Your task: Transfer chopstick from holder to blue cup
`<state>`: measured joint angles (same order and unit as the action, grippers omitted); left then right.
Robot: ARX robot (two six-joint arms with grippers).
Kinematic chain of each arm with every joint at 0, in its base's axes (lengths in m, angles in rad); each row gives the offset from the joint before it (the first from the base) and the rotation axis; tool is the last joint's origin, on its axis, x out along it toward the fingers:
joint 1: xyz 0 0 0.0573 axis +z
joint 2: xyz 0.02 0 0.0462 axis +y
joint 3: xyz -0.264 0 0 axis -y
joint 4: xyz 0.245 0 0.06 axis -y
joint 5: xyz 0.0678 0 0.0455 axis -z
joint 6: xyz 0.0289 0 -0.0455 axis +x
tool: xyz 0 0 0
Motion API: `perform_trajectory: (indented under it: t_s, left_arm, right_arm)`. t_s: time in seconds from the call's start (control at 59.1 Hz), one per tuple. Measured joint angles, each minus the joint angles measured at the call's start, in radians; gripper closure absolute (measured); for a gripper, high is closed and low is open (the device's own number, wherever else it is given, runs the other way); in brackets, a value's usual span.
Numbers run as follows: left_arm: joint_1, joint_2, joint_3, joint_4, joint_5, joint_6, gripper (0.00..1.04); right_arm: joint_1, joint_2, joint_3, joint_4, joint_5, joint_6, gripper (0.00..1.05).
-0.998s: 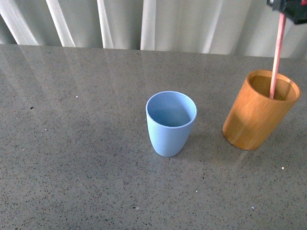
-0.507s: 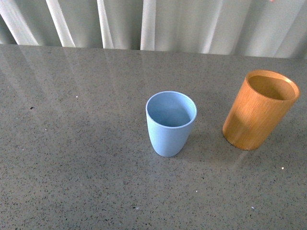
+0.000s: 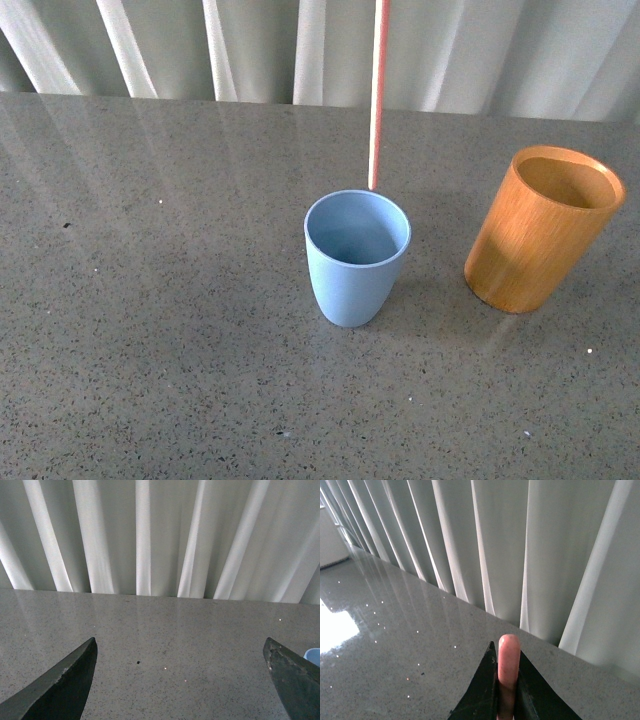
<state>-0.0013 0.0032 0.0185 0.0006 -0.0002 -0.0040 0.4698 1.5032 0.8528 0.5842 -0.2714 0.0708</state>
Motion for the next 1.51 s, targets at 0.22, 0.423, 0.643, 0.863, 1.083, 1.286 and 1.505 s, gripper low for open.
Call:
perform_trajectory:
  t_s: [0.22, 0.423, 0.643, 0.863, 1.083, 1.286, 1.505]
  left_arm:
    - [0.0, 0.0, 0.0, 0.0, 0.0, 0.0, 0.07]
    - [0.0, 0.0, 0.0, 0.0, 0.0, 0.0, 0.07]
    - [0.0, 0.0, 0.0, 0.0, 0.0, 0.0, 0.07]
    - [0.0, 0.0, 0.0, 0.0, 0.0, 0.0, 0.07]
    - [0.0, 0.0, 0.0, 0.0, 0.0, 0.0, 0.07]
    - [0.0, 0.0, 0.0, 0.0, 0.0, 0.0, 0.07]
    - [0.0, 0.0, 0.0, 0.0, 0.0, 0.0, 0.07]
  right_arm:
    - [0.0, 0.093, 0.011, 0.017, -0.004, -0.019, 1.02]
    - [-0.007, 0.154, 0.045, 0.023, -0.025, -0.048, 1.02]
    - [-0.011, 0.212, 0.061, 0.026, -0.034, -0.056, 1.02]
    - [-0.003, 0.28, 0.061, 0.07, -0.022, -0.056, 1.02]
    - [0.013, 0.365, 0.056, 0.113, -0.003, -0.046, 1.02]
    - [0.022, 0.367, 0.055, 0.113, 0.04, -0.013, 0.78]
    - [-0.032, 0.192, 0.025, 0.06, 0.119, 0.021, 0.41]
